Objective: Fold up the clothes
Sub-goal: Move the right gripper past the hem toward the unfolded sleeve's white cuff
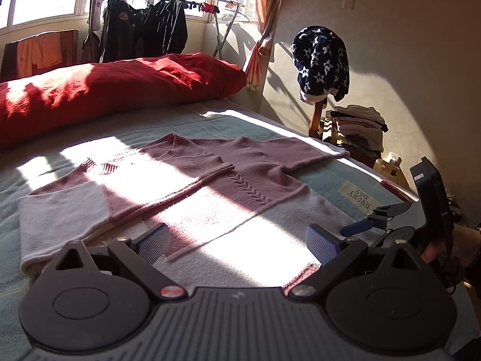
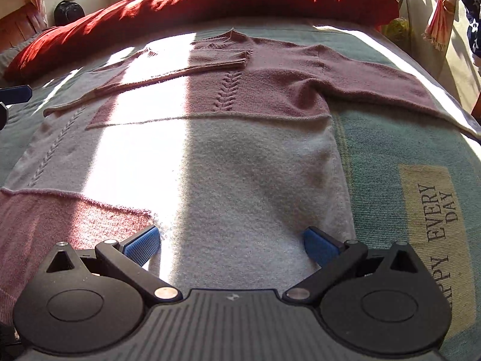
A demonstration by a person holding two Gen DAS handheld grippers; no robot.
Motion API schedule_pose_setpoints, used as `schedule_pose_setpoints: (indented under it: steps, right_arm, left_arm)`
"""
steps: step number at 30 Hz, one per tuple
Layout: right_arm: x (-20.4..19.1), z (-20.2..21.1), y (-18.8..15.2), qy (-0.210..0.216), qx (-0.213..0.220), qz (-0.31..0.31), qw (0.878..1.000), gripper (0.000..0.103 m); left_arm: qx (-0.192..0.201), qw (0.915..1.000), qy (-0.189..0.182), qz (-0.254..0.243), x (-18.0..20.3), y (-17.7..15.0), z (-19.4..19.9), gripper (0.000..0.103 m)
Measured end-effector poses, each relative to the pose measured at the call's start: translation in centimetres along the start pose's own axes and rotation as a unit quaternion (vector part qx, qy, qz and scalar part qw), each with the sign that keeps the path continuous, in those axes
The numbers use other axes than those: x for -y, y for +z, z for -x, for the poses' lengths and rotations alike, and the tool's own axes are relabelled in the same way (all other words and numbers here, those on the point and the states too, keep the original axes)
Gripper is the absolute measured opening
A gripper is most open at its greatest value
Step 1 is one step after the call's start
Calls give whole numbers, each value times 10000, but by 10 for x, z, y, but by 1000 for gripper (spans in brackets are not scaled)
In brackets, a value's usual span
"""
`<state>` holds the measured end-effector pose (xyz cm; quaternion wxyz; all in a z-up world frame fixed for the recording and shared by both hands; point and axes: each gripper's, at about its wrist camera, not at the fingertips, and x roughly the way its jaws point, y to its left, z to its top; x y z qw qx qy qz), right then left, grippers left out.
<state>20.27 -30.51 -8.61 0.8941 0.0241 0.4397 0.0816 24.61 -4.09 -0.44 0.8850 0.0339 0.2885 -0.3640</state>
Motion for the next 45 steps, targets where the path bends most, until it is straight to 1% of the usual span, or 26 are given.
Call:
schedule_pose_setpoints:
  steps: [4, 8, 12, 18, 21, 25, 27, 32, 34, 36, 39, 41, 43, 44, 45]
  right_arm:
    - [-1, 0, -3, -17, 89, 26, 10000, 103]
    - [-2, 3, -8, -60, 245, -73, 9997, 103]
    - [-10, 4, -7, -347, 212, -136, 9991, 103]
    - [-2, 3, -5, -222, 87, -347, 9991, 103]
    - [-4, 2, -2, -279, -21, -360, 9990, 103]
    - [-7, 0, -1, -385, -61, -333, 9987, 103]
    - [-8, 0, -1, -393, -44, -307, 9987, 103]
    - [-8, 5, -6, -426, 160, -239, 9987, 103]
    - [-6, 10, -4, -347, 186, -243, 9989, 103]
    - [4, 15, 1, -197, 201, -436, 9987, 103]
    - [30, 26, 11, 2, 401, -890, 9952, 103]
    - [59, 34, 19, 205, 595, -1427, 9878, 103]
    - [85, 40, 24, 455, 762, -1805, 9796, 103]
    - [97, 42, 26, 469, 866, -1951, 9758, 103]
    - [111, 45, 28, 364, 937, -2082, 9729, 103]
  left_arm:
    - [-28, 10000, 8, -11, 0, -1, -2, 97]
    - [-24, 10000, -20, -25, 1, -1, -1, 97]
    - [-5, 10000, -24, -17, 1, -1, -1, 97]
    - [-6, 10000, -22, -26, 2, -1, -1, 97]
    - [-6, 10000, -21, -30, 2, -1, -1, 97]
    - [1, 10000, -20, -23, 2, -1, 0, 97]
    - [-9, 10000, -17, -27, 2, -1, -1, 97]
    - [-50, 10000, -10, -55, 4, -2, -5, 97]
    - [-66, 10000, -7, -66, 5, -3, -6, 97]
    - [-82, 9999, -4, -77, 5, -3, -8, 97]
    - [-132, 9998, -30, -120, 8, -5, -11, 97]
    - [-173, 9997, -49, -152, 10, -6, -14, 97]
    - [-233, 9996, -71, -167, 12, -8, -17, 97]
    - [-278, 9994, -88, -182, 13, -10, -20, 97]
    - [-316, 9993, -89, -202, 14, -11, -21, 97]
